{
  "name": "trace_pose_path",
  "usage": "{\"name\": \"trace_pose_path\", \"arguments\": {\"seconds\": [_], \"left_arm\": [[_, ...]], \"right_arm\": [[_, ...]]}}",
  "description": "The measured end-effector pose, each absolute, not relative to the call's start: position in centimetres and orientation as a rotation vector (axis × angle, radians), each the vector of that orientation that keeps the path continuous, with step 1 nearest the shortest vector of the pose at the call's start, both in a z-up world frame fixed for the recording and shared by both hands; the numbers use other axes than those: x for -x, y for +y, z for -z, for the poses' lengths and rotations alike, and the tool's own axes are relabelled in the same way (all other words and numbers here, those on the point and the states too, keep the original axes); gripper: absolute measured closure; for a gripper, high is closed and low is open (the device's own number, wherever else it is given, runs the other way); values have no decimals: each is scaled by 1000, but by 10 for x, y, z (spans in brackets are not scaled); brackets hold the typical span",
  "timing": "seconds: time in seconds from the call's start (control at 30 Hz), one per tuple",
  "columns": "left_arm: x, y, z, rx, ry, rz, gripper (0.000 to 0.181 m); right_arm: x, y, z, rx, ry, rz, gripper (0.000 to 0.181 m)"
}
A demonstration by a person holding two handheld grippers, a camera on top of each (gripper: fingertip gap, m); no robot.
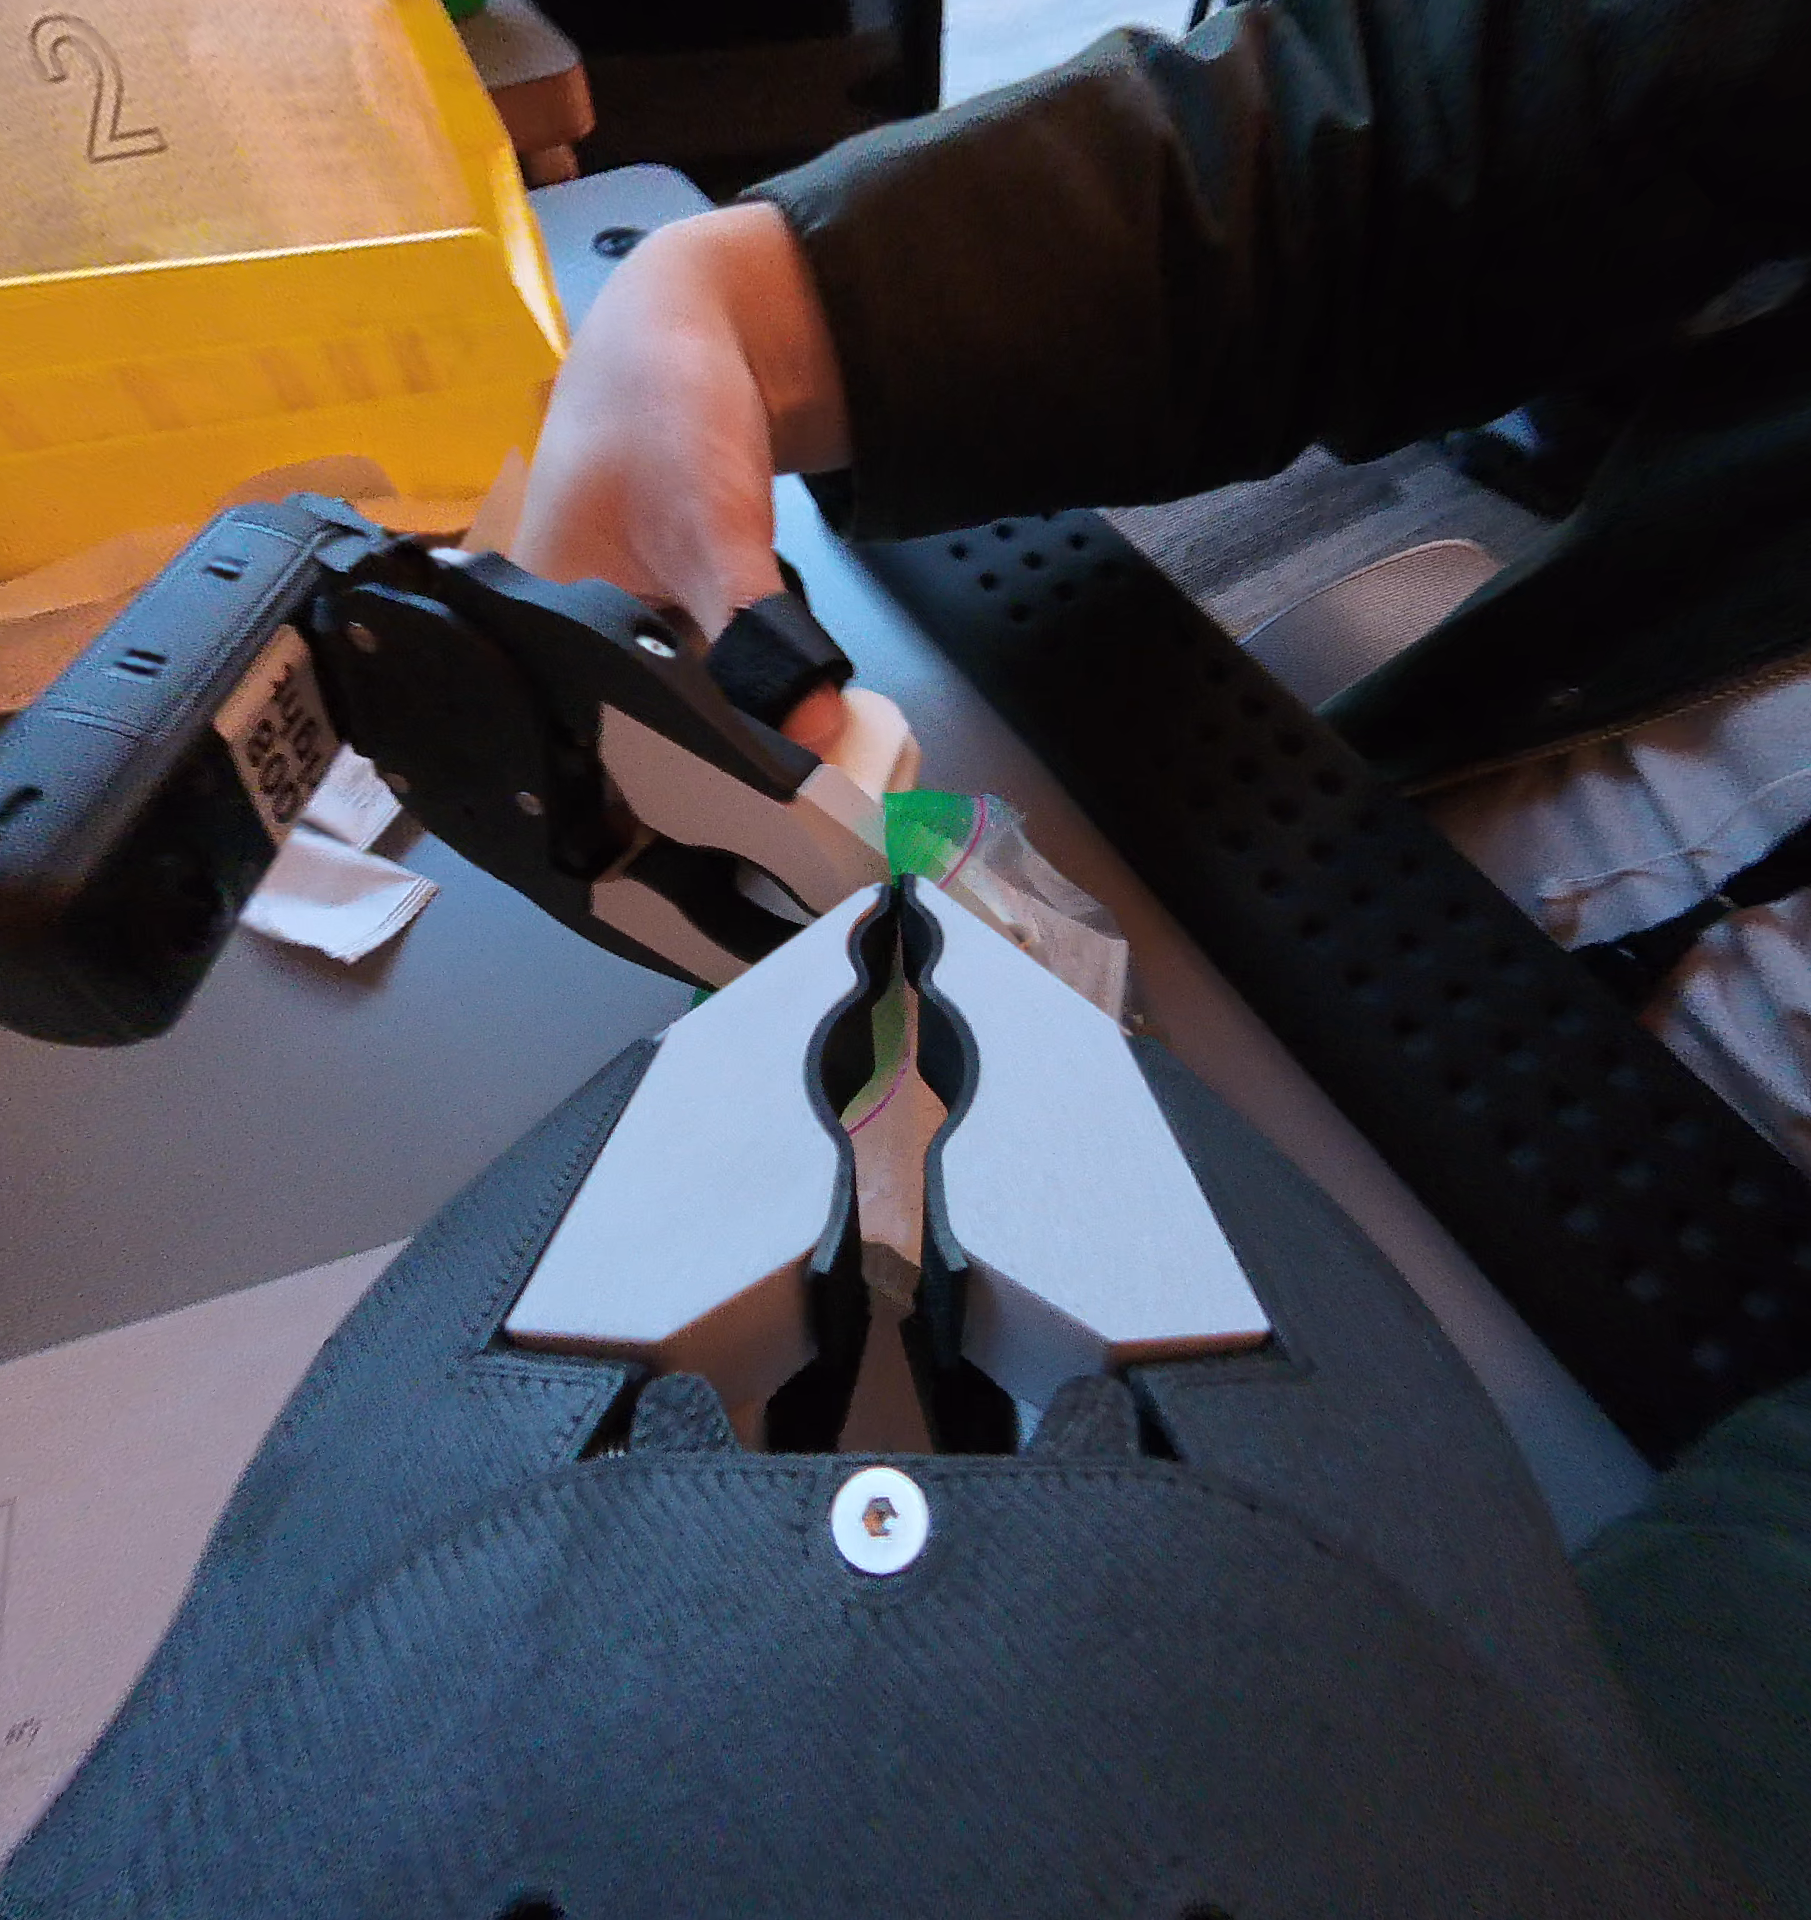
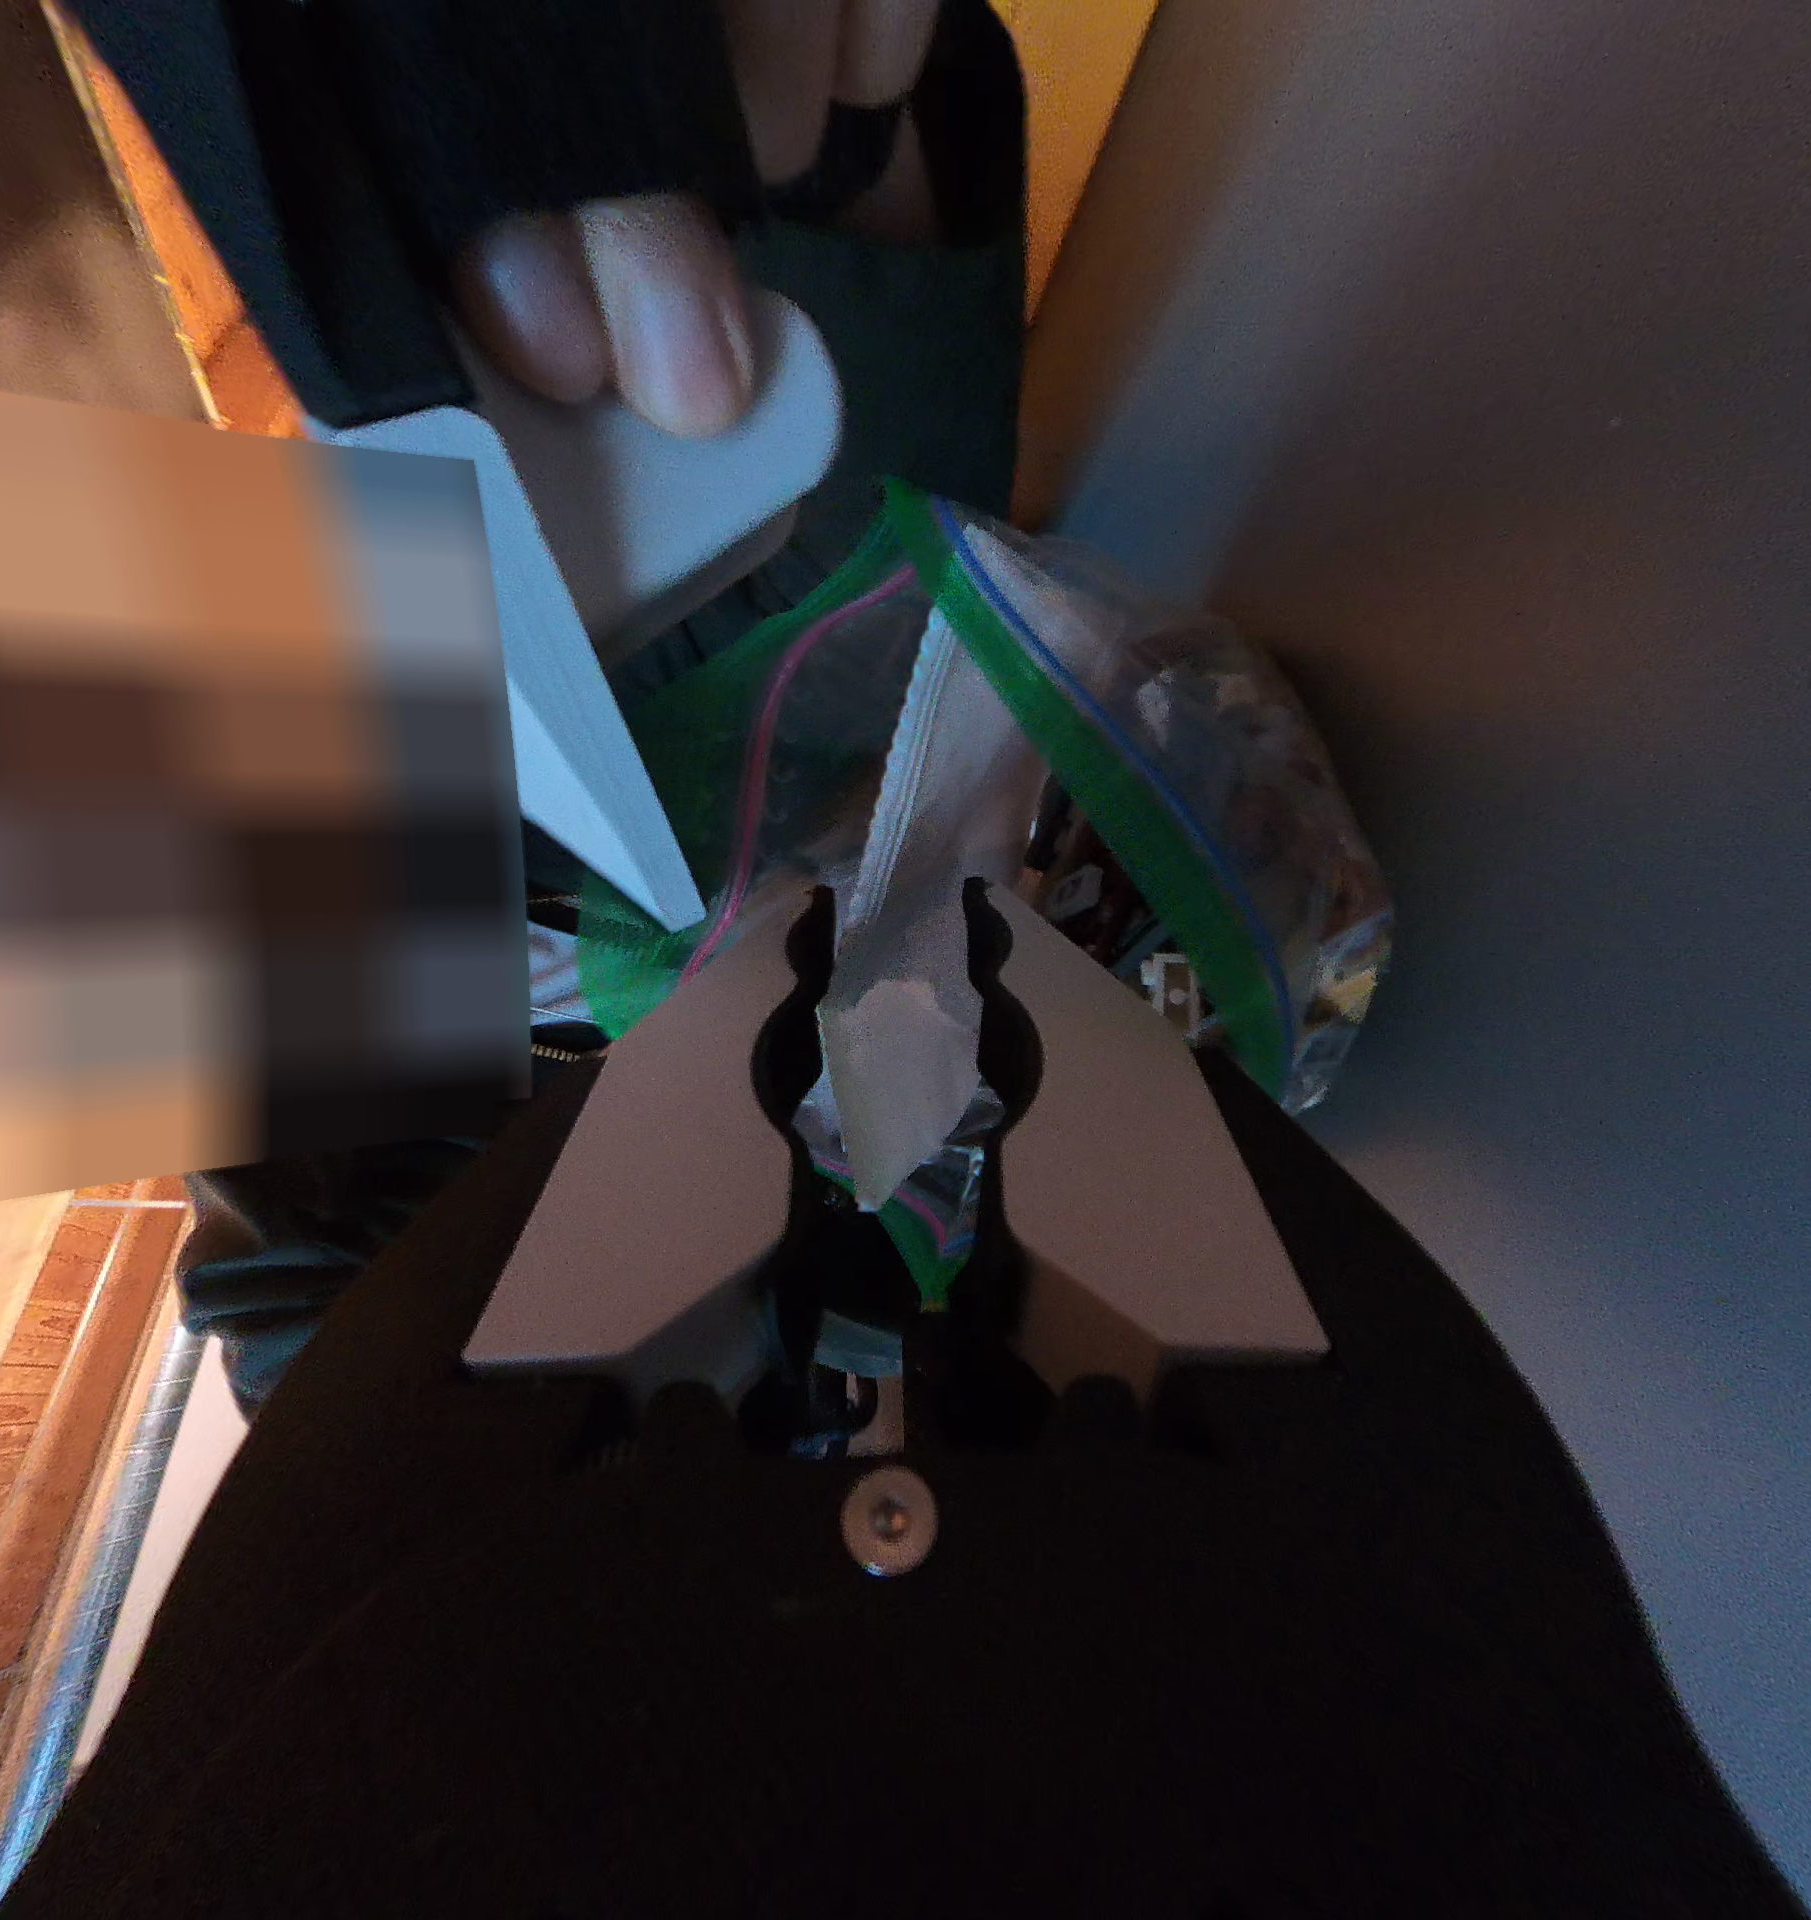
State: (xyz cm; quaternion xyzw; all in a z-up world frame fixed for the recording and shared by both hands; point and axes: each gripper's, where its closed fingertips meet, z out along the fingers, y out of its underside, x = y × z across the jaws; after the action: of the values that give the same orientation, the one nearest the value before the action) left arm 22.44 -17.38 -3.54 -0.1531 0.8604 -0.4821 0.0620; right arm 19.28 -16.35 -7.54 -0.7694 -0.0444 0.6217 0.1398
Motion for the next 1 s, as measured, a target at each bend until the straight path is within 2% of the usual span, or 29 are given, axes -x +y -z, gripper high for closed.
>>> {"name": "trace_pose_path", "arguments": {"seconds": [0.1, 0.2, 0.3, 0.37, 0.43, 0.63, 0.7, 0.83, 1.0], "left_arm": [[-238, -172, 34, 596, 2515, 1371, 180], [-238, -164, 15, 749, 2348, 1452, 167], [-226, -134, -4, 981, 2134, 1506, 131], [-207, -120, 3, 1122, 2074, 1476, 116], [-183, -117, 35, 1208, 2140, 1330, 110], [-150, -130, 134, 1388, 2244, 1065, 99], [-153, -134, 142, 1399, 2192, 1105, 98], [-159, -138, 139, 1402, 2095, 1241, 120], [-164, -133, 140, 1461, 1998, 1286, 123]], "right_arm": [[-186, -163, 85, 2314, -140, -1762, 180], [-185, -163, 84, 2282, -105, -1809, 181], [-190, -165, 82, 2203, -46, -1864, 181], [-191, -167, 81, 2154, -43, -1889, 181], [-192, -169, 81, 2121, -55, -1906, 181], [-185, -168, 83, 2126, -82, -1943, 181], [-181, -170, 83, 2153, -93, -1959, 181], [-176, -169, 89, 2302, -49, -1930, 181], [-175, -163, 94, 2551, -149, -1731, 181]]}}
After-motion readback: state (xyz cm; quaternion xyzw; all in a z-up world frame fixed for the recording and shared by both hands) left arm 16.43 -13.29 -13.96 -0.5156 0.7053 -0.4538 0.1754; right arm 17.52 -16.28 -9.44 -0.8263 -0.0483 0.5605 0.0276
